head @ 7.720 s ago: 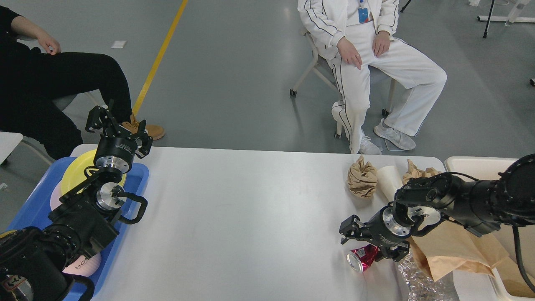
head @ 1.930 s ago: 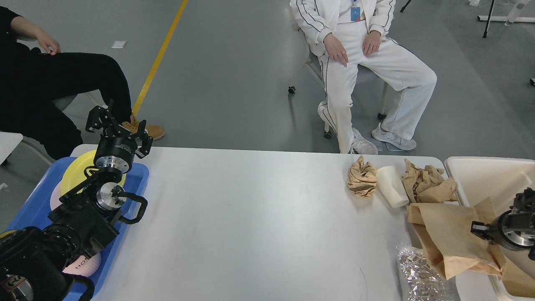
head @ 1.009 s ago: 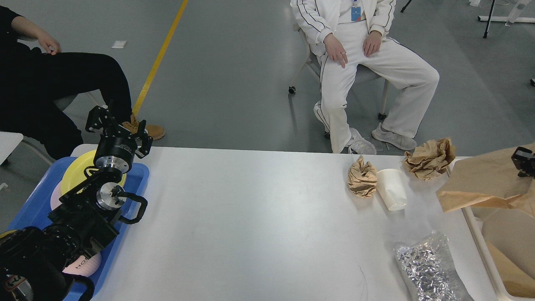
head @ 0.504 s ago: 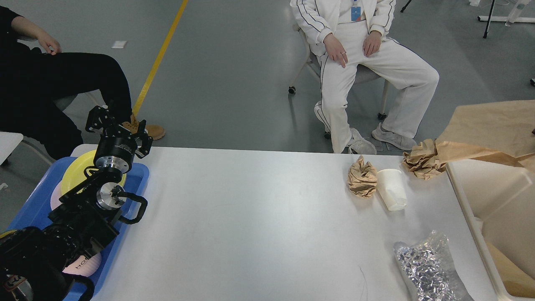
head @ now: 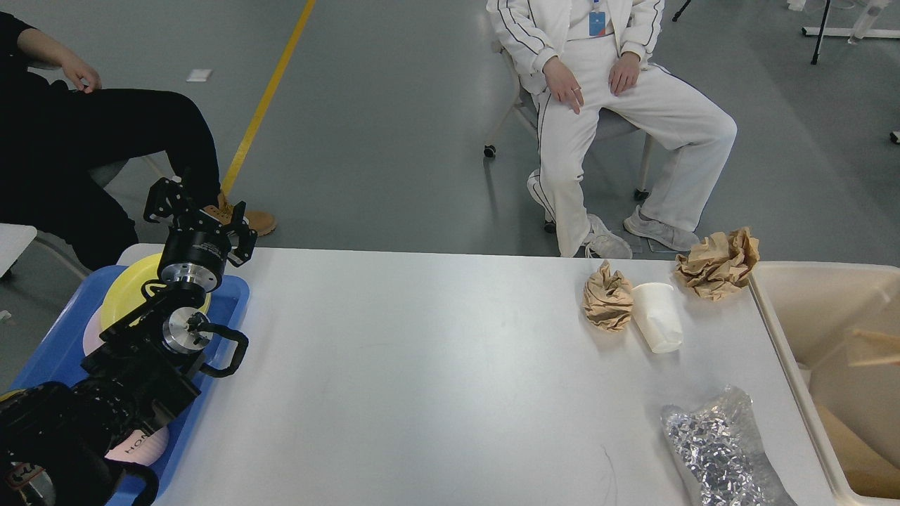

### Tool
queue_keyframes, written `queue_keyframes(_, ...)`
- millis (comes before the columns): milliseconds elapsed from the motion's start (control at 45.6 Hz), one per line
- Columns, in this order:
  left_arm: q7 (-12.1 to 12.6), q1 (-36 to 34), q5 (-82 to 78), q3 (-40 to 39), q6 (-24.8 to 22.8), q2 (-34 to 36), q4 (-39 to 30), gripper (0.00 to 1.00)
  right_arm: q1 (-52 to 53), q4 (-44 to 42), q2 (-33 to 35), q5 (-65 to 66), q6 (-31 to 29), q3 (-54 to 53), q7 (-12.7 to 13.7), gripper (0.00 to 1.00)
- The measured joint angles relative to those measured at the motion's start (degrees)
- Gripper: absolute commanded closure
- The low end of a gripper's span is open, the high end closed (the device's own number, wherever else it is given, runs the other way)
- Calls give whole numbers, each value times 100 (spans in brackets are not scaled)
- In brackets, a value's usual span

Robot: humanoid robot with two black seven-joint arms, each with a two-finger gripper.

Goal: Tidy desktop
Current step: 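Lift the brown paper bag and drop it into the white bin, then move the right gripper over the crumpled brown paper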

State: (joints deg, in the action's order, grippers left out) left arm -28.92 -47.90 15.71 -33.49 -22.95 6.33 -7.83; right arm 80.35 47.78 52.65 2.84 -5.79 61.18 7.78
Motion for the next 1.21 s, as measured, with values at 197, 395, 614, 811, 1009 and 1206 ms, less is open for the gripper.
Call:
queue_keyframes(197,0,0,3,0,0,0,1,4,-523,-150,-301,-81,4,-87,-6,0)
queue_keyframes(395,0,0,3,0,0,0,1,4,-484,-133,-550,-82,-32,-96,-14,0)
queue_keyframes(614,0,0,3,0,0,0,1,4,174,143,-962,-115,-112,-130,-19,0)
queue_keyframes(811,0,0,2,0,0,0,1,4,1100,887,-1490,-136,-435,-131,7,0)
queue_keyframes(1009,0,0,2,0,0,0,1,4,2355,1670,-2054,-236,-1782,-112,-12,0)
queue_keyframes(1206,0,0,3,0,0,0,1,4,3326,2242,-2635,-369,-2678,-139,-40,0)
